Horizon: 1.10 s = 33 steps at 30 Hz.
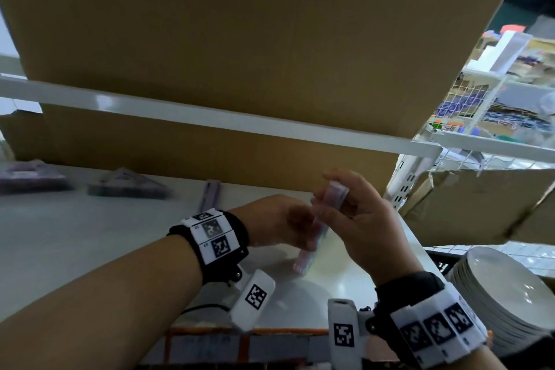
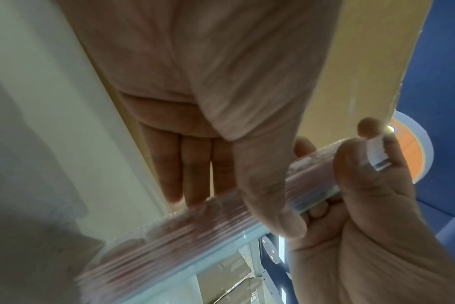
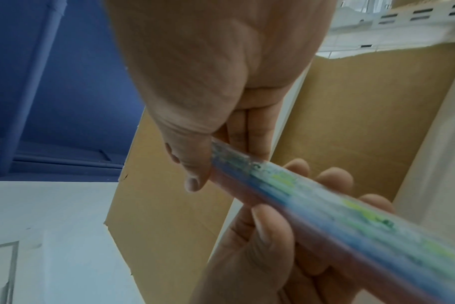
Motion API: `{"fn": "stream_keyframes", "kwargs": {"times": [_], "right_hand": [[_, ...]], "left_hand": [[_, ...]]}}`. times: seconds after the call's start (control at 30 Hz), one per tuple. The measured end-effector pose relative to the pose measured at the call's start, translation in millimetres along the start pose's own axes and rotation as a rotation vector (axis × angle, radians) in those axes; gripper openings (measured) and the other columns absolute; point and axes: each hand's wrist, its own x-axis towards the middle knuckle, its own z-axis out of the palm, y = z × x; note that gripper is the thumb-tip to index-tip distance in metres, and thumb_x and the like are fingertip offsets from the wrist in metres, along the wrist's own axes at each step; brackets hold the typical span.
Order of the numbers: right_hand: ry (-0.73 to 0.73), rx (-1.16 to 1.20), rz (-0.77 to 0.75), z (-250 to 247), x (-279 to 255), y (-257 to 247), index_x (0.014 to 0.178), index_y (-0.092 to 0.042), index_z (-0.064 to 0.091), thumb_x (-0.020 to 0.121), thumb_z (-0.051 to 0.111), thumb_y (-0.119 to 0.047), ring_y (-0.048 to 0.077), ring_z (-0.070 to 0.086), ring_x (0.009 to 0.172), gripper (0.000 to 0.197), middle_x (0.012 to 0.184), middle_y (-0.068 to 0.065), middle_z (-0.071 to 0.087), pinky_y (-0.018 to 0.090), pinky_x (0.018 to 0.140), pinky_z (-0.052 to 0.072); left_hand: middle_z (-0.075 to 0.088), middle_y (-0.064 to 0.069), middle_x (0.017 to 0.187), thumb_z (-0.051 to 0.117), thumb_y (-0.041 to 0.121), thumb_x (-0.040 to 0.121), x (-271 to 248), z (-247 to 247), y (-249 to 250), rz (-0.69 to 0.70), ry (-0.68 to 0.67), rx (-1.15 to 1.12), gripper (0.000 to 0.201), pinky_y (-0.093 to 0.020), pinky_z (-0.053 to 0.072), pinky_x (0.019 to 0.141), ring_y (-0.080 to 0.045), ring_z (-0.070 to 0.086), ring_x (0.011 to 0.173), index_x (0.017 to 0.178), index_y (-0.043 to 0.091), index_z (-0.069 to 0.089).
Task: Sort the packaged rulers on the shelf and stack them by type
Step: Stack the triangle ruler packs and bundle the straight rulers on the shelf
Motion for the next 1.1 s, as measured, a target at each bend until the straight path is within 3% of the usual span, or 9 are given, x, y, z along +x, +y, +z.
{"fn": "stream_keyframes", "kwargs": {"times": [0.1,0.27,0.4,0.57,0.63,0.7,0.83,1.0,1.1], "right_hand": [[0.013,0.043,0.031,-2,-1,3,0.115,-0.046,0.062,0.073,0.078,-0.035,0.020,0.073,0.090,0.046,0.099,-0.003,0.074,0.048,0.078,0.060],[0.028,0.123,0.063,0,1,-2,0.111,-0.042,0.065,0.071,0.080,-0.032,0.025,0.072,0.090,0.044,0.096,0.004,0.074,0.053,0.083,0.058],[-0.004,0.117,0.069,3,10,-12,0.113,-0.042,0.065,0.069,0.080,-0.032,0.023,0.072,0.083,0.047,0.090,0.003,0.074,0.045,0.079,0.060],[-0.034,0.163,0.141,9,25,-25,0.132,-0.049,0.044,0.068,0.083,-0.032,0.022,0.073,0.085,0.077,0.090,0.006,0.075,0.036,0.078,0.059],[-0.065,0.183,0.245,11,29,-32,0.129,-0.036,0.052,0.065,0.084,-0.041,0.019,0.074,0.088,0.072,0.092,0.002,0.076,0.039,0.081,0.057],[-0.147,0.144,0.322,14,29,-38,0.115,-0.030,0.066,0.068,0.082,-0.046,0.015,0.073,0.089,0.052,0.093,-0.002,0.077,0.041,0.086,0.057],[-0.166,-0.008,0.273,26,31,-50,0.094,-0.039,0.075,0.080,0.077,-0.040,0.002,0.072,0.080,0.014,0.085,-0.014,0.076,0.023,0.071,0.054],[-0.263,-0.067,0.368,43,40,-55,0.089,-0.036,0.077,0.079,0.076,-0.043,-0.002,0.069,0.075,0.012,0.082,-0.014,0.075,0.024,0.069,0.049],[-0.345,-0.069,0.441,48,44,-56,0.084,-0.035,0.078,0.078,0.076,-0.046,0.005,0.062,0.065,0.013,0.074,-0.009,0.073,0.026,0.064,0.046]], "left_hand": [[0.073,0.003,0.102,0.077,0.026,0.082,4,0,0,0.011,-0.009,0.059,0.024,-0.044,0.052,0.093,-0.011,0.068,0.095,0.103,0.020,0.070],[0.075,0.000,0.097,0.080,0.030,0.079,4,1,0,0.006,0.019,0.016,0.025,-0.047,0.052,0.092,-0.016,0.070,0.092,0.099,0.017,0.073],[0.075,-0.008,0.096,0.081,0.027,0.078,0,2,-4,-0.013,0.036,-0.104,0.024,-0.052,0.051,0.094,-0.027,0.070,0.094,0.094,0.011,0.074],[0.074,-0.016,0.096,0.083,0.024,0.067,-11,-3,-8,0.003,0.081,-0.407,0.025,-0.046,0.057,0.089,-0.034,0.071,0.093,0.088,0.012,0.076],[0.075,-0.014,0.093,0.080,0.019,0.069,-17,-7,-8,0.022,0.108,-0.546,0.018,-0.038,0.059,0.079,-0.033,0.072,0.091,0.087,0.016,0.077],[0.075,-0.013,0.094,0.077,0.015,0.073,-24,-12,-9,0.032,0.130,-0.639,0.020,-0.033,0.058,0.075,-0.031,0.072,0.091,0.093,0.013,0.076],[0.073,-0.014,0.092,0.075,0.004,0.077,-35,-17,-12,0.014,0.136,-0.697,0.030,-0.032,0.058,0.073,-0.030,0.072,0.088,0.104,-0.006,0.067],[0.073,-0.016,0.090,0.071,-0.003,0.081,-53,-21,-20,-0.024,0.153,-0.735,0.013,-0.031,0.058,0.070,-0.029,0.073,0.084,0.093,0.000,0.072],[0.074,-0.016,0.090,0.072,-0.002,0.081,-62,-24,-24,-0.055,0.146,-0.754,0.012,-0.029,0.058,0.068,-0.028,0.073,0.082,0.090,0.005,0.075]]}}
